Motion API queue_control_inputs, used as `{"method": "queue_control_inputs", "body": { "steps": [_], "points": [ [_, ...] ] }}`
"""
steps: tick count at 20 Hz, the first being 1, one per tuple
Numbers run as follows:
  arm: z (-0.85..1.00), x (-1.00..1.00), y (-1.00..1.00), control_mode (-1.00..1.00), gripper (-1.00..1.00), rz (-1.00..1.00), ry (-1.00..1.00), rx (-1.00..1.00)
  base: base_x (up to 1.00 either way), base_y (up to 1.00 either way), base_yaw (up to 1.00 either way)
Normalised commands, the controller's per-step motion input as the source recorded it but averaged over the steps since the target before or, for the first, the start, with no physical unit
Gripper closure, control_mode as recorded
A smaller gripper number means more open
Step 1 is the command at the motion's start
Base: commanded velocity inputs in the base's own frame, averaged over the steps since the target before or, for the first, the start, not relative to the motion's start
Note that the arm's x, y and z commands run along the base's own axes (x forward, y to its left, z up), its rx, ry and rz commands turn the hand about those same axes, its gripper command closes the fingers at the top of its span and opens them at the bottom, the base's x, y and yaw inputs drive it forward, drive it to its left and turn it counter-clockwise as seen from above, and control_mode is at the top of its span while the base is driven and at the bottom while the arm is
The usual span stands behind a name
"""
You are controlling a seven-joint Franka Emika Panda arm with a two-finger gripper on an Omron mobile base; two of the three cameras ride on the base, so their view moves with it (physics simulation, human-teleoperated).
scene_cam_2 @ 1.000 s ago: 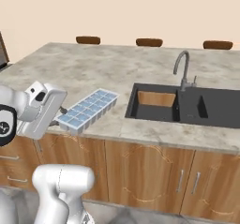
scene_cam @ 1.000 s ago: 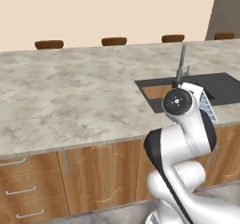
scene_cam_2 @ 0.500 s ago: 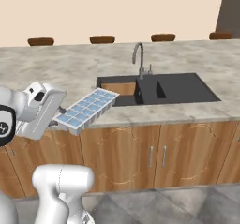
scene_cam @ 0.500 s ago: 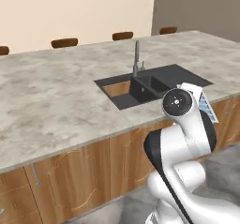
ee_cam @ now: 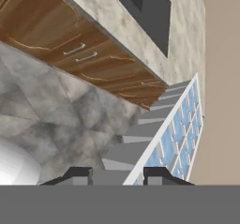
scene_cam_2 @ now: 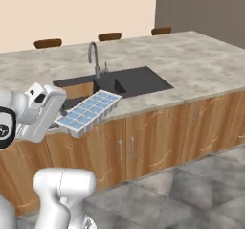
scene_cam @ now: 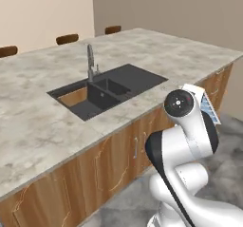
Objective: The ice cube tray has been filled with water. Take the tray and place it in the freezer to make ice. Close the freezer door after placing the tray.
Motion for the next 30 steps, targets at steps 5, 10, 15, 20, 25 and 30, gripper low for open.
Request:
{"method": "queue_control_inputs", "body": {
  "steps": [5,10,15,20,25,30],
  "points": [
    [0.0,0.0,0.0,1.0,1.0,0.0,0.0,0.0,0.0,-0.25,-0.53],
    [0.0,0.0,0.0,1.0,1.0,0.0,0.0,0.0,0.0,-0.18,-0.56],
    [0.0,0.0,0.0,1.0,1.0,0.0,0.0,0.0,0.0,-0.08,-0.57],
    [0.0,0.0,0.0,1.0,1.0,0.0,0.0,0.0,0.0,-0.08,-0.57],
    [0.0,0.0,0.0,1.0,1.0,0.0,0.0,0.0,-0.04,-0.03,-0.56],
    [0.0,0.0,0.0,1.0,1.0,0.0,0.0,0.0,-0.53,0.0,-0.51]
  ]
}}
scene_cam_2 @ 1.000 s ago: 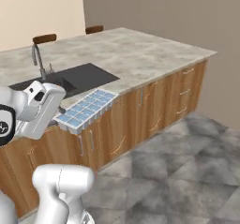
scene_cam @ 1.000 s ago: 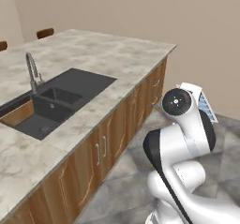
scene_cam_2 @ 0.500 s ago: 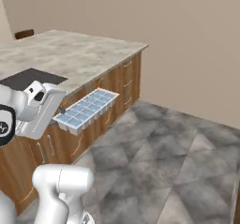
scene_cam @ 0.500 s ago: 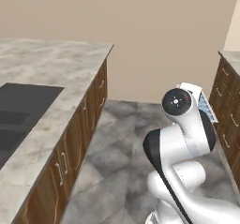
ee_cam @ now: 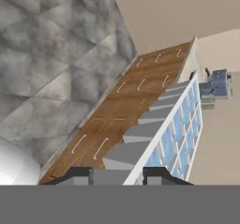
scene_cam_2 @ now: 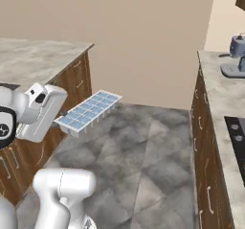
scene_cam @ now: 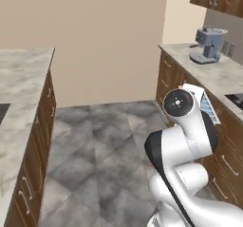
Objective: The ice cube tray has been filled with water. Take the tray and place it in the freezer to make ice. Close the freezer door after placing the tray.
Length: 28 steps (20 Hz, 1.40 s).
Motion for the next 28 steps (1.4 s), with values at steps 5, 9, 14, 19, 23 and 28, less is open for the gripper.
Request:
{"method": "queue_control_inputs", "body": {
  "steps": [5,9,14,19,23,28],
  "points": [
    [0.0,0.0,0.0,1.0,1.0,0.0,0.0,0.0,-0.57,0.0,-0.5],
    [0.0,0.0,0.0,1.0,1.0,0.0,0.0,0.0,-0.58,0.0,-0.53],
    [0.0,0.0,0.0,1.0,1.0,0.0,0.0,0.0,-0.6,0.0,-0.53],
    [0.0,0.0,0.0,1.0,1.0,0.0,0.0,0.0,-0.71,0.0,-0.52],
    [0.0,0.0,0.0,1.0,1.0,0.0,0.0,0.0,-0.8,0.0,-0.5],
    [0.0,0.0,0.0,1.0,1.0,0.0,0.0,0.0,-0.86,0.0,-0.46]
  ]
}}
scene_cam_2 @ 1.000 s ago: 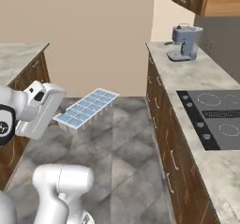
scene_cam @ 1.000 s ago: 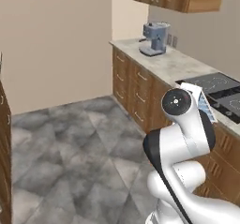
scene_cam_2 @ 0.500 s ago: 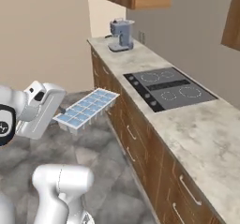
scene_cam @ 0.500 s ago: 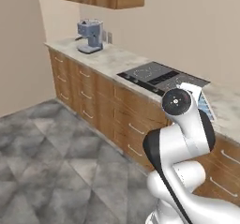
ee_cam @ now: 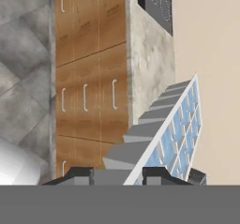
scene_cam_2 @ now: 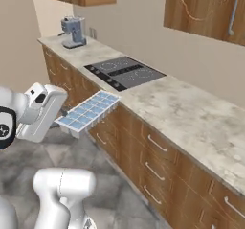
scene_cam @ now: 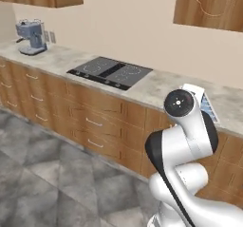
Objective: The ice cube tray has been filled with water. Take the tray and place it in the freezer to make ice. Close the freezer door after placing the tray.
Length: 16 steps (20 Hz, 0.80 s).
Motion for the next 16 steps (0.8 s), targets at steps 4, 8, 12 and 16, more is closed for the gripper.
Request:
{"method": "queue_control_inputs", "body": {
  "steps": [4,8,12,16],
  "points": [
    [0.0,0.0,0.0,1.0,1.0,0.0,0.0,0.0,-0.85,0.0,-0.41],
    [0.0,0.0,0.0,1.0,1.0,0.0,0.0,0.0,-0.84,0.0,-0.39],
    [0.0,0.0,0.0,1.0,1.0,0.0,0.0,0.0,-0.87,0.0,-0.42],
    [0.0,0.0,0.0,1.0,1.0,0.0,0.0,0.0,-0.73,0.01,-0.43]
  ]
}}
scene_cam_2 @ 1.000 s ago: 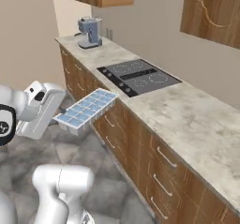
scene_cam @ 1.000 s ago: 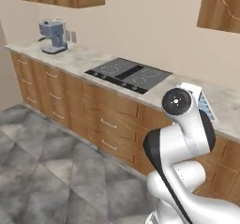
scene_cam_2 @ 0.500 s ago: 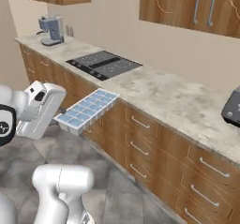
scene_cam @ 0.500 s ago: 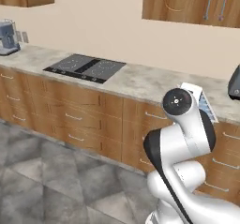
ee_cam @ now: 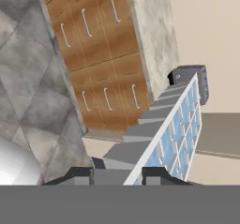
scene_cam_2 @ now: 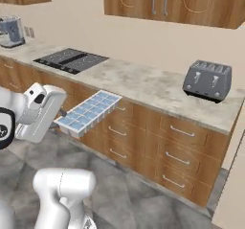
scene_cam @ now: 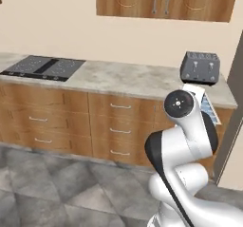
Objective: The ice cube tray has been filled with water. Take the tray and place it in the freezer to make ice. Close the freezer door after placing the tray.
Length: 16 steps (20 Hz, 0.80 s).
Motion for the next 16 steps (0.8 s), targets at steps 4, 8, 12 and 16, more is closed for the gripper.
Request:
{"method": "queue_control_inputs", "body": {
  "steps": [4,8,12,16],
  "points": [
    [0.0,0.0,0.0,1.0,1.0,0.0,0.0,0.0,-0.76,0.01,-0.41],
    [0.0,0.0,0.0,1.0,1.0,0.0,0.0,0.0,-0.8,0.0,-0.42],
    [0.0,0.0,0.0,1.0,1.0,0.0,0.0,0.0,-0.8,0.05,-0.42],
    [0.0,0.0,0.0,1.0,1.0,0.0,0.0,0.0,-0.97,0.06,-0.4]
  ]
}}
